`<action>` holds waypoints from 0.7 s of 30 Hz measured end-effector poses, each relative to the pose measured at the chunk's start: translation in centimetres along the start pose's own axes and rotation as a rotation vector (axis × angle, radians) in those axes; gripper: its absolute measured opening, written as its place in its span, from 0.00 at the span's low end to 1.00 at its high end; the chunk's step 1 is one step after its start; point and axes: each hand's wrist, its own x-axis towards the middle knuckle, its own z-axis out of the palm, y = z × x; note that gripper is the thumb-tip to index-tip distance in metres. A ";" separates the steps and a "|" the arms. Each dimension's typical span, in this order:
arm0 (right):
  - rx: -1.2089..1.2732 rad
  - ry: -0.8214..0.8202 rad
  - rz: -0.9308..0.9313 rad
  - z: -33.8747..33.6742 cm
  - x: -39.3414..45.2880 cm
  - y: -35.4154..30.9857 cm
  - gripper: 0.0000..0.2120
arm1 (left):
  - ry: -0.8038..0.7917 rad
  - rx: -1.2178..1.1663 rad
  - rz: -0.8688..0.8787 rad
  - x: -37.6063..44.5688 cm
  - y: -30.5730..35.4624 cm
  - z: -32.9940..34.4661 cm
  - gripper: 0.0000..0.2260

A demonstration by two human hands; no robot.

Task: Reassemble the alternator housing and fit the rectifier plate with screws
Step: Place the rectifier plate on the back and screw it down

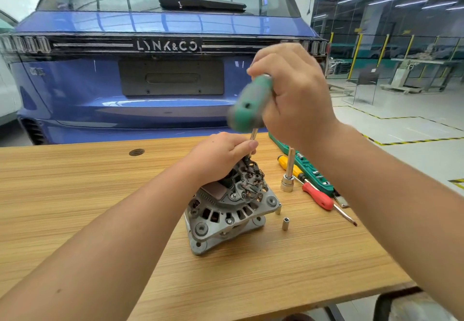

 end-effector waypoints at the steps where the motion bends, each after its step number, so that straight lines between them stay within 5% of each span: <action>1: -0.091 -0.102 -0.010 -0.3 0.4 -0.1 0.14 | 0.001 -0.003 0.003 0.0 0.0 0.0 0.18; 4: -0.224 -0.476 -0.003 -2.0 2.0 -0.1 0.37 | 0.009 -0.013 -0.005 0.0 0.2 -0.1 0.17; 9: -0.223 -0.740 0.017 -2.9 5.7 -0.6 0.29 | -0.011 0.002 -0.002 -0.3 0.6 -0.3 0.21; 13: -0.054 -0.893 0.414 -2.1 7.7 -0.9 0.26 | -0.030 0.044 0.023 -0.3 0.5 -0.2 0.19; 16: 0.453 -0.831 0.939 -1.9 7.9 -1.2 0.17 | -0.018 0.040 0.031 -0.4 0.5 -0.1 0.17; 21: 1.302 -0.244 1.383 -1.1 5.3 -1.6 0.10 | 0.001 0.034 0.007 -0.3 0.5 -0.1 0.20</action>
